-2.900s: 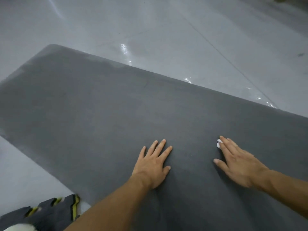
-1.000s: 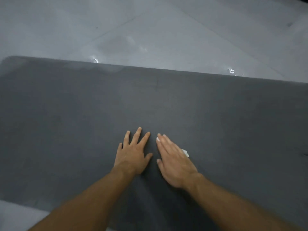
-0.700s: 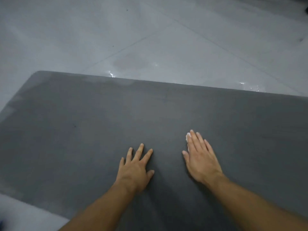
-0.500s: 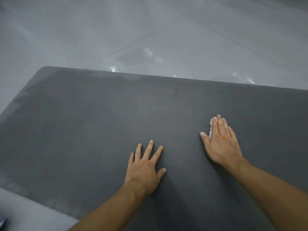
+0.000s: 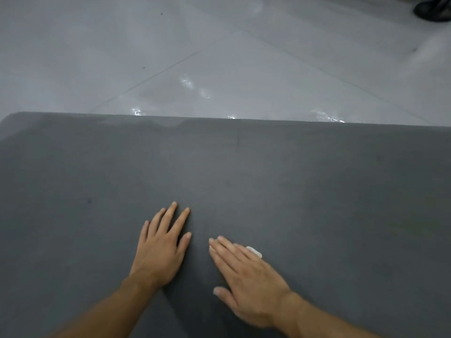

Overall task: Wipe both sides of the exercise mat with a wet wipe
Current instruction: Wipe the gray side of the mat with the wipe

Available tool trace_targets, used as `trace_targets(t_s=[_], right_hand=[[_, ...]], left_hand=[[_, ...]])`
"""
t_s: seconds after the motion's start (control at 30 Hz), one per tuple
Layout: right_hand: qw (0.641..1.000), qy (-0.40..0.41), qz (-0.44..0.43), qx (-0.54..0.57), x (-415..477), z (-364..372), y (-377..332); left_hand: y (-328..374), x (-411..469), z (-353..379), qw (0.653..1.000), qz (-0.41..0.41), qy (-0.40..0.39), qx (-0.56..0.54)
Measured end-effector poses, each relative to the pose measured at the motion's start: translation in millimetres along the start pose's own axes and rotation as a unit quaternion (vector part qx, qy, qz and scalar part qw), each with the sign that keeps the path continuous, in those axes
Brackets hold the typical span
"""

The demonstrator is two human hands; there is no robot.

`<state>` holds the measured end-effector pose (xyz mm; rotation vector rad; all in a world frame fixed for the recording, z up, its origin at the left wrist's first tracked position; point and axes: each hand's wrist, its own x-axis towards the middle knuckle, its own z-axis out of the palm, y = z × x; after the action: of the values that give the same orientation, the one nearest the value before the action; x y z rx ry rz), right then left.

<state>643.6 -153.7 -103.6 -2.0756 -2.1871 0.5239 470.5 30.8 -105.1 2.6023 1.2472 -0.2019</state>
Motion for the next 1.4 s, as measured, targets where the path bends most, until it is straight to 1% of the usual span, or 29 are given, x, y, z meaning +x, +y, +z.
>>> trace_targets(t_s=[0.07,0.1,0.2,0.27,0.3,0.33,0.43,0.47,0.57,0.67,0.77,0.93,1.03,1.13,1.17,1.23,1.33,1.4], right_hand=[[1.000,0.014,0.014,-0.020,9.0,-5.5,12.0],[0.999,0.021,0.038,-0.027,16.0,-9.0,21.1],[0.988,0.025,0.148,-0.029,37.7,-26.6,52.1],[0.978,0.022,0.207,-0.025,51.7,-39.4,70.4],[0.972,0.019,0.234,-0.017,58.3,-43.5,79.3],[0.965,0.016,0.262,-0.009,63.7,-47.5,86.9],[0.941,0.006,0.338,0.020,78.5,-59.2,94.8],[0.935,0.001,0.353,0.040,83.8,-62.6,91.4],[0.930,0.008,0.356,0.087,101.3,-65.9,67.1],[0.947,0.010,0.308,0.085,121.4,-55.5,34.3],[0.957,0.023,0.279,0.073,137.0,-42.3,5.1],[0.984,-0.001,0.170,0.059,134.6,-26.3,-39.6],[0.994,-0.020,0.101,0.045,127.9,-22.9,-62.3],[0.996,-0.013,0.080,0.035,129.9,-24.7,-60.8],[0.996,-0.003,0.092,0.020,132.4,-25.1,-54.4],[0.987,0.030,0.158,-0.001,139.6,-27.3,-35.9],[0.954,0.059,0.295,0.008,144.0,-33.0,-2.2],[0.938,0.060,0.339,0.038,142.2,-35.8,13.0]], left_hand=[[-10.0,5.9,-0.3,1.000,0.027,0.012,0.002],[-14.1,8.9,-0.1,0.999,0.037,0.011,0.003],[-25.0,20.0,-0.8,0.997,0.074,0.010,0.017],[-34.6,29.7,-5.5,0.993,0.109,0.011,0.035],[-41.2,35.9,-9.3,0.993,0.113,0.014,0.038],[-48.6,41.8,-13.2,0.994,0.100,0.017,0.033],[-79.0,52.5,-24.0,0.999,0.004,0.030,0.012],[-89.9,53.1,-26.5,0.999,-0.012,0.031,0.012],[-111.2,53.2,-30.3,1.000,-0.003,0.020,0.001],[-112.0,53.7,-26.9,1.000,0.004,0.024,-0.006],[-110.8,53.4,-22.8,0.999,0.004,0.040,-0.019],[-112.3,53.8,-24.7,0.999,0.006,0.041,-0.022],[-111.6,52.9,-31.1,1.000,0.009,0.023,-0.020],[-113.8,51.3,-39.9,1.000,0.015,0.001,-0.019],[-114.7,50.7,-42.4,1.000,0.017,-0.003,-0.018],[-118.8,49.1,-45.0,0.999,0.023,-0.018,-0.015],[-123.0,43.5,-41.4,0.999,0.029,-0.023,-0.026],[-122.9,37.3,-36.7,0.999,0.021,-0.016,-0.034]])
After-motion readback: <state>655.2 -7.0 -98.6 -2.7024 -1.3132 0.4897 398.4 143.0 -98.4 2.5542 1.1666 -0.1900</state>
